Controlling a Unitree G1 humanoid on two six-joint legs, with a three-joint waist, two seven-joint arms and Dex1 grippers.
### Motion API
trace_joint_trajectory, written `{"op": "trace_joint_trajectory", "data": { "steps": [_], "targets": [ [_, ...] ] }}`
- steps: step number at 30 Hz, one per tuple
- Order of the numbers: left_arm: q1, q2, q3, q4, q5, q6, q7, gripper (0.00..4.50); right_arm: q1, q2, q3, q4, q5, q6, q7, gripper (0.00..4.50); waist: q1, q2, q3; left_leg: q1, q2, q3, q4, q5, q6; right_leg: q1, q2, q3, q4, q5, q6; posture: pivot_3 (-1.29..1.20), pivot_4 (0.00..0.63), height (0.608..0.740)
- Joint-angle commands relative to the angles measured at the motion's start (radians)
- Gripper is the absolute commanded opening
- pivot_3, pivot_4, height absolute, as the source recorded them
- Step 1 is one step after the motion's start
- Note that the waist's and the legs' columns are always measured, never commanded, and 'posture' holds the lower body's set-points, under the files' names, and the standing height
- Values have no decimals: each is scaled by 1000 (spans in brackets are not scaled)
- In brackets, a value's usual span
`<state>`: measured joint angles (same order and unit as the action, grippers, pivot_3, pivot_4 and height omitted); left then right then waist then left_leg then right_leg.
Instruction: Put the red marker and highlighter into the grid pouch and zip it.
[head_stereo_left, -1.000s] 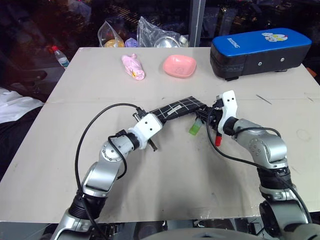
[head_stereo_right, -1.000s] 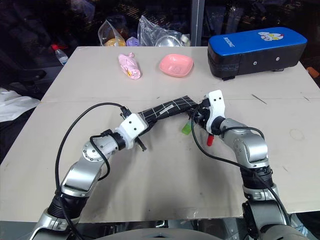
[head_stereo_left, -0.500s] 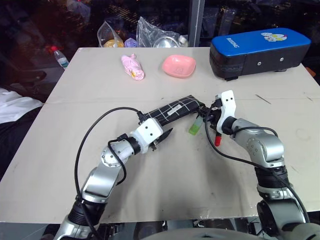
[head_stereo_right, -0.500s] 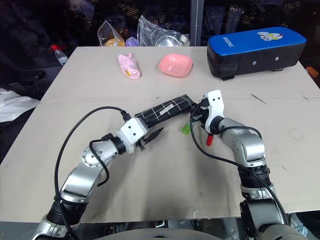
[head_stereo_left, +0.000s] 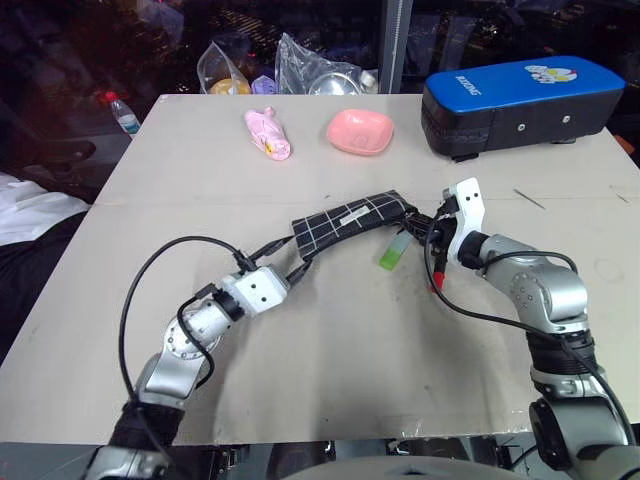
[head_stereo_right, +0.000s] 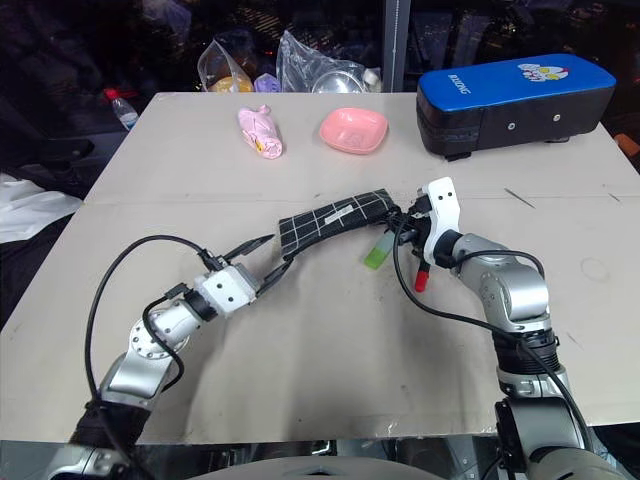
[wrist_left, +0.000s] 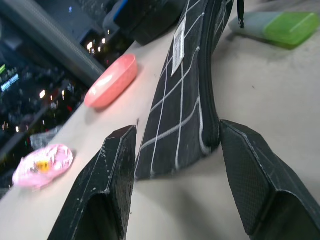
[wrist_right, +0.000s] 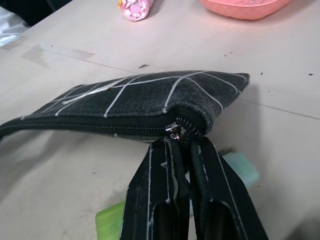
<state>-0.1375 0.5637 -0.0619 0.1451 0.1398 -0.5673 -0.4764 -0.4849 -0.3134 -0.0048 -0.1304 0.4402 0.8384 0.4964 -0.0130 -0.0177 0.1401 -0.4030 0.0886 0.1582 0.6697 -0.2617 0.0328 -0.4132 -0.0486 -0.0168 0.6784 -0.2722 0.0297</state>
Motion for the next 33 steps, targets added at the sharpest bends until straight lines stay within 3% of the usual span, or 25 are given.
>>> {"op": "trace_joint_trajectory", "data": {
  "steps": [1, 11, 30, 33],
  "targets": [
    [-66, -4, -13, 80, 9, -95, 7, 2588, -11, -13, -3, -43, 19, 1, 17, 0, 0, 0, 0, 0, 0, 0, 0, 0, 0, 0, 0, 0, 0, 0, 0, 0, 150, 717],
    [-211, -17, -71, 307, 48, -279, 11, 2588, -12, -24, -10, -51, 23, 7, 18, 0, -1, 0, 0, -1, 0, 1, 0, 0, 0, 0, 1, 0, 0, 0, 0, 0, 150, 717],
    [-266, -44, -105, 373, 77, -372, 41, 2588, -17, -22, -8, -53, 20, 6, 7, 0, -1, 0, 0, -2, 0, 1, 1, 0, 0, -1, 1, -2, 0, 0, 0, 0, 150, 717],
    [-274, -47, -107, 388, 76, -383, 41, 1866, -18, -22, -7, -55, 20, 6, 6, 0, -1, 0, 0, -2, 0, 1, 1, 0, 0, -1, 1, -2, 0, 0, 0, 0, 150, 717]
  ]
}}
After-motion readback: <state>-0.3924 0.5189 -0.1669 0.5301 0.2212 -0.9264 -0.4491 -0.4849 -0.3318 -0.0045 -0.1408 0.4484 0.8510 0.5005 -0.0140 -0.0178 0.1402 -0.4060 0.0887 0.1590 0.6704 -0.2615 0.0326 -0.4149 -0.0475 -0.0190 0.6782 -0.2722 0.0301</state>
